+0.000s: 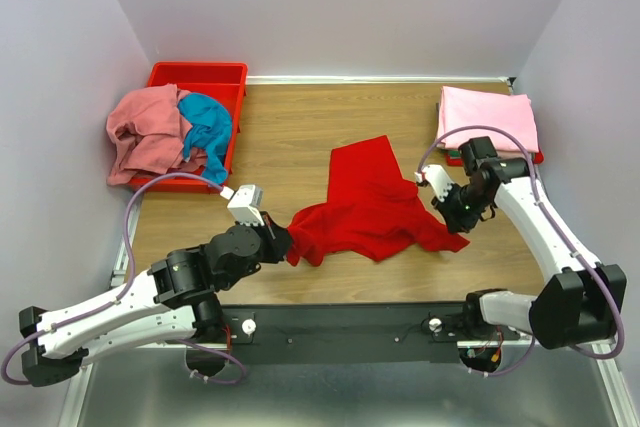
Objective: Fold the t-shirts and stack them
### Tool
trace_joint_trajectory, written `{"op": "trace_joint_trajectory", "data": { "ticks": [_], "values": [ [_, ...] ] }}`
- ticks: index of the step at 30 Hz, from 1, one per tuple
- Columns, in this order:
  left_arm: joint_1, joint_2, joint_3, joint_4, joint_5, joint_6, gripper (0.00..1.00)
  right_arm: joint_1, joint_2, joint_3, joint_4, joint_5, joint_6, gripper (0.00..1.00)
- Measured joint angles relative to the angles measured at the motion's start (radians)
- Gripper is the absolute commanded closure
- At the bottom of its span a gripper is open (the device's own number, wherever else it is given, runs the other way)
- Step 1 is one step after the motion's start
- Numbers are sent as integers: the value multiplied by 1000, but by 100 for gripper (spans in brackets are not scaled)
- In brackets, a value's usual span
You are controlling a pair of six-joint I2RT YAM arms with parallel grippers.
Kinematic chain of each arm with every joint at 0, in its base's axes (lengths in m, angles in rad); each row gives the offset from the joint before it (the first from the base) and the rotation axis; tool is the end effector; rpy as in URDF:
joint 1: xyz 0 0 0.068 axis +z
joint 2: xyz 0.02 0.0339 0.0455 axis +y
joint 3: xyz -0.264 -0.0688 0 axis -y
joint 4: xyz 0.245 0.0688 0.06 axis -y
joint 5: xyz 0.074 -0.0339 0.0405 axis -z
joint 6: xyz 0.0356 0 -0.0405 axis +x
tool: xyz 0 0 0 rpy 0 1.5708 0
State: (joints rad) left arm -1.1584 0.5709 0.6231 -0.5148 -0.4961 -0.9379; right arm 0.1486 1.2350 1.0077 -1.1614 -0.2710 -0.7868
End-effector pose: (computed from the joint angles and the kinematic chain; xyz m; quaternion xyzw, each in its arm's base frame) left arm 0.0691 -0.1156 0.2819 -0.0377 0.8336 -0.3378 0.4355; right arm 0.2012 0.0398 0.2595 -0.4558 0.8752 0.0995 0.1277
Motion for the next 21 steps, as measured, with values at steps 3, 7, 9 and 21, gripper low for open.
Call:
{"op": "trace_joint_trajectory", "data": {
  "ticks": [3,7,9,21],
  "values": [
    [0,-5,0,0,4,-6,100,0,18,2,6,-13,1,100],
    [0,-14,-6,1,12,-10,100,0,13,2,18,-16,10,100],
    [0,-17,-11,2,14,-11,100,0,6,3,25,-14,21,100],
    [0,18,47,2,-51,33,100,0,9,257,93,5,146,100]
  ]
}}
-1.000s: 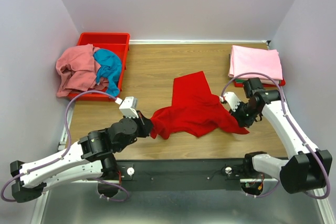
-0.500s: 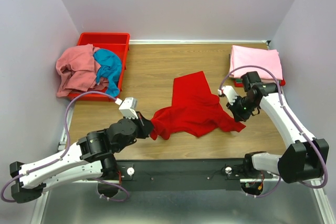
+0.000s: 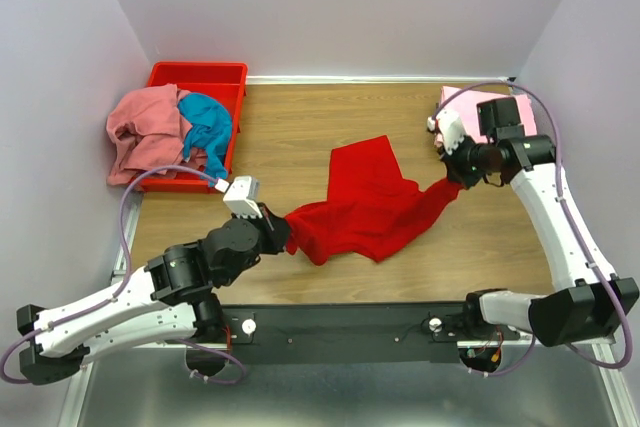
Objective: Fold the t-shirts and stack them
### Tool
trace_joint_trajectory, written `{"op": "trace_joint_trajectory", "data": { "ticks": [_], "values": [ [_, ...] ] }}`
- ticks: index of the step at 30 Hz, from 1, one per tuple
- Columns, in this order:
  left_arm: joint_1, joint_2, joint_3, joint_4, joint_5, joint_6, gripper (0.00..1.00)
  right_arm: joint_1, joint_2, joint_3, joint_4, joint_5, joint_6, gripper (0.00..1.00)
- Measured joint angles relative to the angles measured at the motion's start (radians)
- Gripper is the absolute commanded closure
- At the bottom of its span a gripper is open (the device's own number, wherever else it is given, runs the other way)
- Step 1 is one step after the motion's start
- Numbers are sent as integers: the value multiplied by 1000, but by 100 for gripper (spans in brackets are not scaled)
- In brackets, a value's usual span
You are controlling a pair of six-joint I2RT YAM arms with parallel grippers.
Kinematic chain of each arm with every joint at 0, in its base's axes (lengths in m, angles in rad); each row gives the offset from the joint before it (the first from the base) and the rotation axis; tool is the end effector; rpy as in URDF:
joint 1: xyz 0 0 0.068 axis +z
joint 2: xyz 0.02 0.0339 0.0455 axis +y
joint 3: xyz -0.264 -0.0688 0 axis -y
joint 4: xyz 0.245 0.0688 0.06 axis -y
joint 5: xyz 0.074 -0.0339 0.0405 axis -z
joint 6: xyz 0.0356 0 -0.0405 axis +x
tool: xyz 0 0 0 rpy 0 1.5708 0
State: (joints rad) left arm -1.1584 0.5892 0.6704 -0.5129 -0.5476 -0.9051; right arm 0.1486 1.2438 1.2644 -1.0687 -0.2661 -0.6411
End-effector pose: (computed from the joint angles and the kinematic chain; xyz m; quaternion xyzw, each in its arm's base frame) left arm 0.0710 -0.1159 0.2962 -0.0422 0.8227 -0.3287 0.4619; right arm 0.2291 0.0438 0.3347 -0.4000 0.8706 0.0619 0.2796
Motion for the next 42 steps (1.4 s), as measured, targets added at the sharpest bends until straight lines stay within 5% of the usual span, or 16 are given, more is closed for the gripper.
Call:
{"op": "trace_joint_trajectory", "data": {
  "ticks": [9,19,23,28,31,35,42],
  "values": [
    [90,98,147,84,-109,192,100,0,121,261,32,-2,49,100],
    [624,340,304,355,69,479,100,0,386,679,98,-27,127,100],
    [830,543,539,443,281,528,100,0,599,993,151,-16,189,99],
    [900,732,902,461,406,549,100,-3,694,1175,243,32,243,100],
    [898,757,1085,472,469,554,100,-19,659,1192,278,34,268,100],
    [898,678,1105,505,526,548,100,-106,517,1115,322,5,301,100],
    [899,337,661,520,636,501,100,-188,157,613,397,-61,247,100]
  ]
}}
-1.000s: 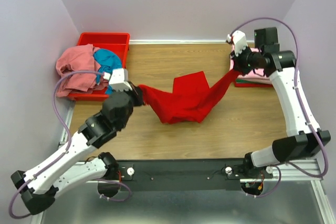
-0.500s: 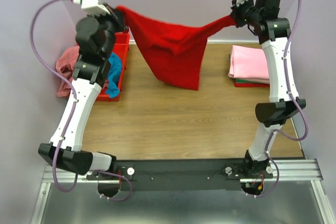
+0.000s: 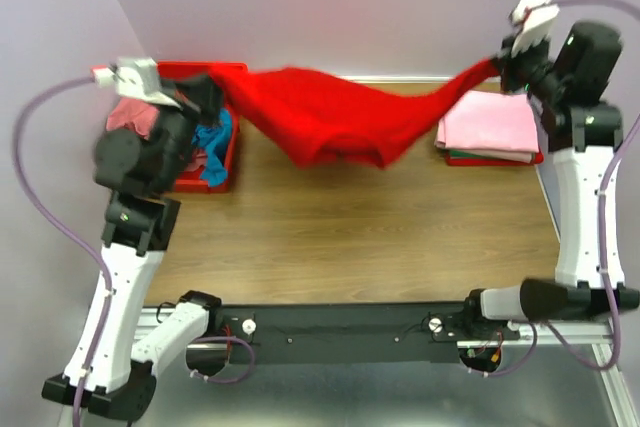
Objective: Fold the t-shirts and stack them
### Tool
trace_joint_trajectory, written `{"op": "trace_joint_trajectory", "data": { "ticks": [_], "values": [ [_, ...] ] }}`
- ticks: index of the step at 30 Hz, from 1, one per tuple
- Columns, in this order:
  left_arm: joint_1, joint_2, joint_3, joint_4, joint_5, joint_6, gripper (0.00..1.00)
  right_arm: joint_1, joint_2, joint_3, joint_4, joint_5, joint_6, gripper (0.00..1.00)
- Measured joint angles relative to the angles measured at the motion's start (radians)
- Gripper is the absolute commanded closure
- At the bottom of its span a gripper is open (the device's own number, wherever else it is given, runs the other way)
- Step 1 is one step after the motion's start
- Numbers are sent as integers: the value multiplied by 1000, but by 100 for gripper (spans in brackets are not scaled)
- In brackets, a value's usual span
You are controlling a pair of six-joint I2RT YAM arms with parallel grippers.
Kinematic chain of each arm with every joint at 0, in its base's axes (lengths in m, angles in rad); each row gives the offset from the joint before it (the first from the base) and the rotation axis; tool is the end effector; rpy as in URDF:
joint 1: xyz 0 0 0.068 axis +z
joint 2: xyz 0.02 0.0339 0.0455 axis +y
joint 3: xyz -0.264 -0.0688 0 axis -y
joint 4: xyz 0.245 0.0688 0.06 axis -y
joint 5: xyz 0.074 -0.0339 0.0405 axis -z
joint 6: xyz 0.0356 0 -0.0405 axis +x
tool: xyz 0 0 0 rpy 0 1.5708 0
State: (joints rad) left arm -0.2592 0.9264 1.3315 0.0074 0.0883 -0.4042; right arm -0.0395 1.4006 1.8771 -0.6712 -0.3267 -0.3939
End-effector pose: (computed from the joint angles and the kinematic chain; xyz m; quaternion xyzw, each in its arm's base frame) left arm 0.1570 -0.0449 0.5201 -0.0028 0.5480 -0.2951 0.7827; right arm 0.2714 0.0007 0.5185 -0.2360 0.7321 -0.0120 0.6389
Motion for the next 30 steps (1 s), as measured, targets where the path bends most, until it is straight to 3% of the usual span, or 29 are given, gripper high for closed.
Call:
{"op": "trace_joint_trajectory", "data": {
  "ticks": [7,13,18,23,30],
  "values": [
    [-2,-187,-546,-192,176,-68,100,0,-258,-618,-50,10,-174,100],
    [-26,-308,-813,-334,367,-111,100,1,-402,-863,-124,103,-267,100],
    [-85,-313,-891,-363,461,-140,100,1,-368,-890,-122,186,-277,100],
    [-171,-252,-871,-431,442,-162,100,1,-275,-883,-97,239,-253,100],
    [-203,-241,-818,-480,369,-170,87,1,-231,-877,-79,253,-227,100]
  ]
}}
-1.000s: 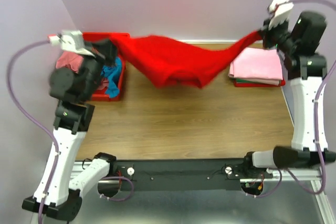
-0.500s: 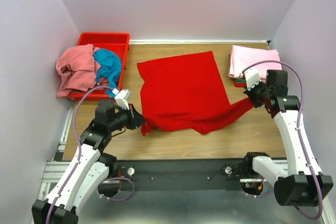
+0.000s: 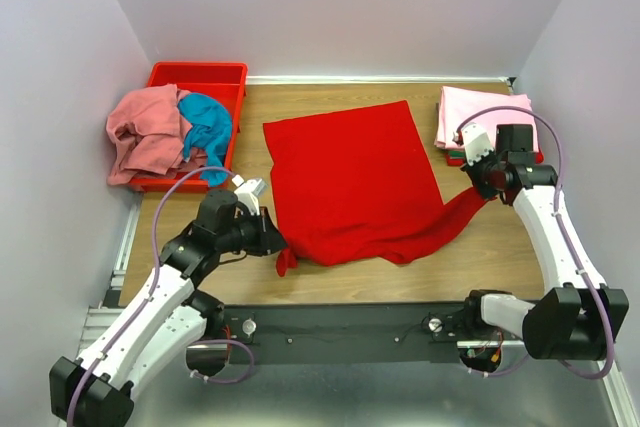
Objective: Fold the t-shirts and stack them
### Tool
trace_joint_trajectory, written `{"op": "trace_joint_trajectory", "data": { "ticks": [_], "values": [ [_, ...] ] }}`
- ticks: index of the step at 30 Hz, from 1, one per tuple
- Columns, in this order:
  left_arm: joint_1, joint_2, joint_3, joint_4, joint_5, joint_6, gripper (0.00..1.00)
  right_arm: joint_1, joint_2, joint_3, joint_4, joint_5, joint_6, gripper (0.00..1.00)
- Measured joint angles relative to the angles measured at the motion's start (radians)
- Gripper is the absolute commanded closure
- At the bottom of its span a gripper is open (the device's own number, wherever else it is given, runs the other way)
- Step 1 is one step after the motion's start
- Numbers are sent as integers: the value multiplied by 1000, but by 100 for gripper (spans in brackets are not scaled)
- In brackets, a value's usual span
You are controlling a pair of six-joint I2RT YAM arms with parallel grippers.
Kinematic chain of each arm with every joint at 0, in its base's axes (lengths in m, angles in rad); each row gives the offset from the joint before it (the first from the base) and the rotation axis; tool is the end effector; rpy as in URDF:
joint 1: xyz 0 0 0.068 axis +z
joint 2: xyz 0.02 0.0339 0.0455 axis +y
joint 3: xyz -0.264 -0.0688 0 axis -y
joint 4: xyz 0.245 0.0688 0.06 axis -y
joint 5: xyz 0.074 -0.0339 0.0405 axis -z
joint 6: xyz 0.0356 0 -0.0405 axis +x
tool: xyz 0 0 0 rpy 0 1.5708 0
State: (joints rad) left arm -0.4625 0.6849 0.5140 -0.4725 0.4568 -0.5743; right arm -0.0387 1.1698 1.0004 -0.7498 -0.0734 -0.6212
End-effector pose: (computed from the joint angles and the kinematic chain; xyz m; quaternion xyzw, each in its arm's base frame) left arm 0.1290 -0.0818 0.2344 0.0524 0.8755 -0.3918 0.2781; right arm 0.2349 -0.0065 0.2873 -0.2831 0.9035 -0.0707 0.3139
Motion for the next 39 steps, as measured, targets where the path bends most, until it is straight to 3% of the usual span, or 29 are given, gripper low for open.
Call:
{"op": "trace_joint_trajectory", "data": {
  "ticks": [6,16,27,33,34,36,37,39],
  "values": [
    [0,35,11,-6,-12,10,81,0,31,5,17,2,14,100],
    [0,74,156,-31,-46,89,40,0,172,97,54,-30,53,100],
    [0,63,324,-72,-126,191,36,0,238,103,96,-39,72,92],
    [0,63,428,16,-263,296,15,0,240,87,115,-19,82,61],
    [0,64,432,48,-291,314,15,0,240,86,116,-16,85,46],
    [0,68,432,114,-332,345,13,0,240,86,120,-14,97,28],
    [0,74,432,148,-356,362,12,0,240,86,122,-13,101,12],
    [0,91,423,217,-396,391,12,0,230,82,123,-24,104,1]
  ]
}}
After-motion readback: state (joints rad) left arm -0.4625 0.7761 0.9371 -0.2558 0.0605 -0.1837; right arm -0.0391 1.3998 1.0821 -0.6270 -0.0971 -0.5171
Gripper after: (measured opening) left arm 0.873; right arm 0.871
